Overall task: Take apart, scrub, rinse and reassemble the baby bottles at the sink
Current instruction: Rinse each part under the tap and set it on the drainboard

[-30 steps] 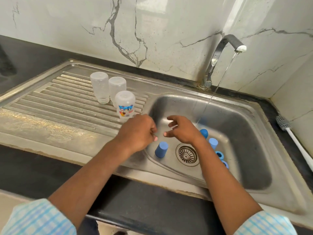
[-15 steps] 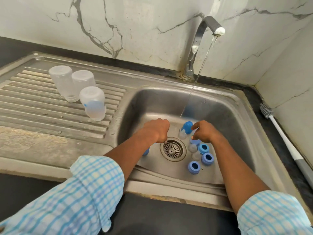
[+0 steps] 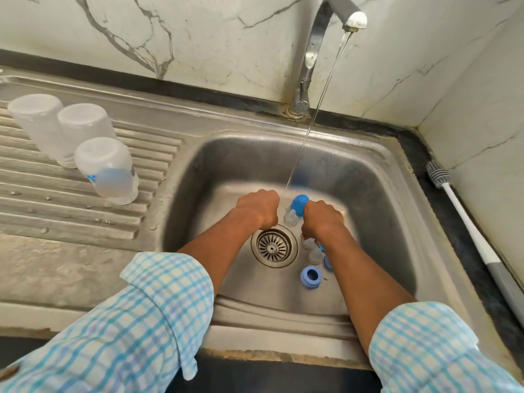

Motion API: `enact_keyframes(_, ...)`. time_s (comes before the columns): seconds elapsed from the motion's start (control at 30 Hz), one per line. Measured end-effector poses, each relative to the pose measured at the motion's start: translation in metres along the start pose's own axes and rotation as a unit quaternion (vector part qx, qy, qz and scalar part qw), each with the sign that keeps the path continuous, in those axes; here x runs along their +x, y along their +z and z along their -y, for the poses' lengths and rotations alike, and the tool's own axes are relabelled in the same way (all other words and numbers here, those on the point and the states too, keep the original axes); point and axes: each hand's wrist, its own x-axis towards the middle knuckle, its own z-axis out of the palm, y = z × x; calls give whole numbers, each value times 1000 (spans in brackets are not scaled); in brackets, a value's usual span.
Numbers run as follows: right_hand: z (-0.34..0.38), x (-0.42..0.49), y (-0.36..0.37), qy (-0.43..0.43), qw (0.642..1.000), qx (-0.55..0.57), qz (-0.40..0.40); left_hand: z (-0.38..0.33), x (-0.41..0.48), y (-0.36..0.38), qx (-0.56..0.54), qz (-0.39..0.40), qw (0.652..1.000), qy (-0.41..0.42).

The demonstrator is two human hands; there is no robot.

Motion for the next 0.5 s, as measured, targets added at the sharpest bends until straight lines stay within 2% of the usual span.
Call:
enact_keyframes(0.2, 8, -5, 9, -47, 997, -60, -25, 10, 2, -6, -36, -23, 999, -9)
enact_keyframes(0.27, 8, -5, 3, -42, 998, -27, -29, 10, 3, -7, -46, -37, 998, -8)
enact_keyframes(0.33, 2, 2, -11, -13, 995, 100, -29, 10, 6, -8, -65, -52, 996, -8)
enact_keyframes(0.37, -1, 7, -21, 1, 980, 197, -31, 10, 8, -8, -82, -64, 995, -11)
enact_keyframes(0.4, -4, 10, -30, 12, 949, 312, -32, 9, 10, -8, -104, -75, 992, -16)
enact_keyframes(0.47, -4, 11, -46, 25, 848, 528, -31, 7, 16, -9, -167, -90, 982, -22)
enact_keyframes(0.5, -3, 10, -51, 22, 797, 602, -30, 5, 19, -10, -212, -94, 973, -15)
